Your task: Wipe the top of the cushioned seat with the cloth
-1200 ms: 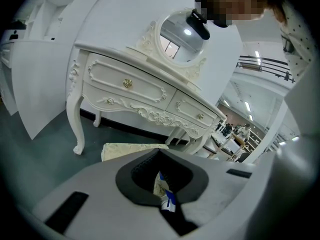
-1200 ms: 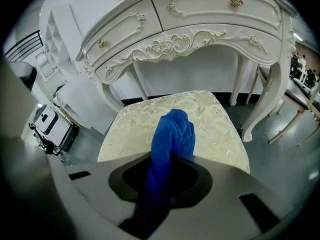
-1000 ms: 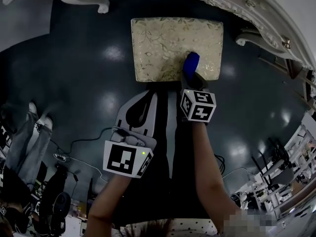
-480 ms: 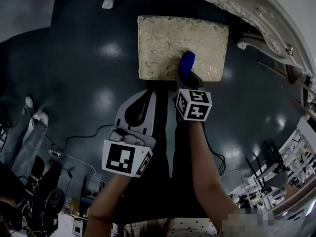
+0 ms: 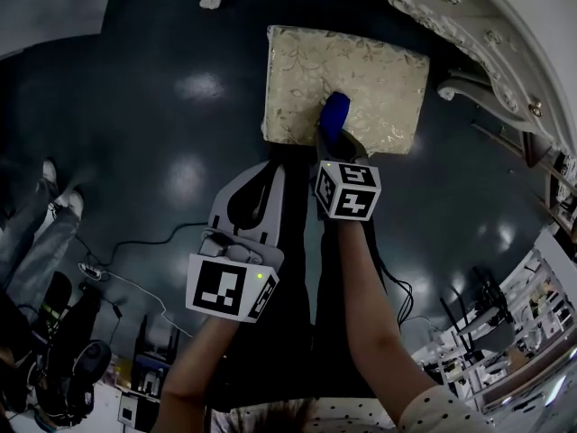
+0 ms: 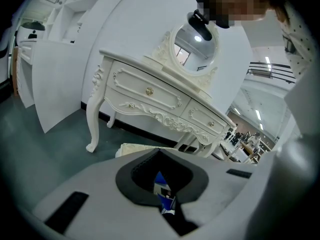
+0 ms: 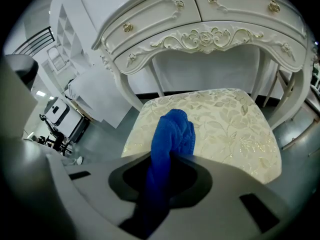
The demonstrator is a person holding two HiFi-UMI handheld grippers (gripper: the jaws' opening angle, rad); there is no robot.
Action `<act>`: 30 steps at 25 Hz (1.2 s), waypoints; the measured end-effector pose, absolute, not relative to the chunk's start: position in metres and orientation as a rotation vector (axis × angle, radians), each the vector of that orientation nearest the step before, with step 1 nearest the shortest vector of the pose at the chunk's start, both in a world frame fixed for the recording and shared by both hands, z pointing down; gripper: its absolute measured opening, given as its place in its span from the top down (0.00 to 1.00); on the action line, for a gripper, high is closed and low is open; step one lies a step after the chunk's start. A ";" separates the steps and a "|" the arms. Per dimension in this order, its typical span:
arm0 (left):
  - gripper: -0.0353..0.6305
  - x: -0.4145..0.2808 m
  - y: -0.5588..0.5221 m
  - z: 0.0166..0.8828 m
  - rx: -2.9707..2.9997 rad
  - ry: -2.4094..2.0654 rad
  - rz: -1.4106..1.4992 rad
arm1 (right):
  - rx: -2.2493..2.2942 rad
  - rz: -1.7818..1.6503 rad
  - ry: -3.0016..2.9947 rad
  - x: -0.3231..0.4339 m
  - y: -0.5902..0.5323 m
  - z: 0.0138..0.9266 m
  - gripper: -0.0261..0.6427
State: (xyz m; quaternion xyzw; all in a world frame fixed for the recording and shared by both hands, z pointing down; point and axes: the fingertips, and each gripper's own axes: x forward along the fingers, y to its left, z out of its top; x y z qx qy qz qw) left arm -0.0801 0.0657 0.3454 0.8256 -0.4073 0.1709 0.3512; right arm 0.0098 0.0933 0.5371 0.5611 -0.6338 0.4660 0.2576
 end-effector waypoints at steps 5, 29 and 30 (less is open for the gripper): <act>0.95 -0.084 0.067 0.346 2.130 -1.068 0.442 | 1.515 1.272 -1.735 -0.003 0.091 0.537 0.83; 0.95 -0.110 0.065 0.346 2.081 -1.142 0.417 | 1.418 1.267 -1.809 -0.053 0.078 0.532 0.83; 0.95 -0.111 0.065 0.346 2.080 -1.145 0.416 | 1.415 1.267 -1.814 -0.056 0.077 0.532 0.83</act>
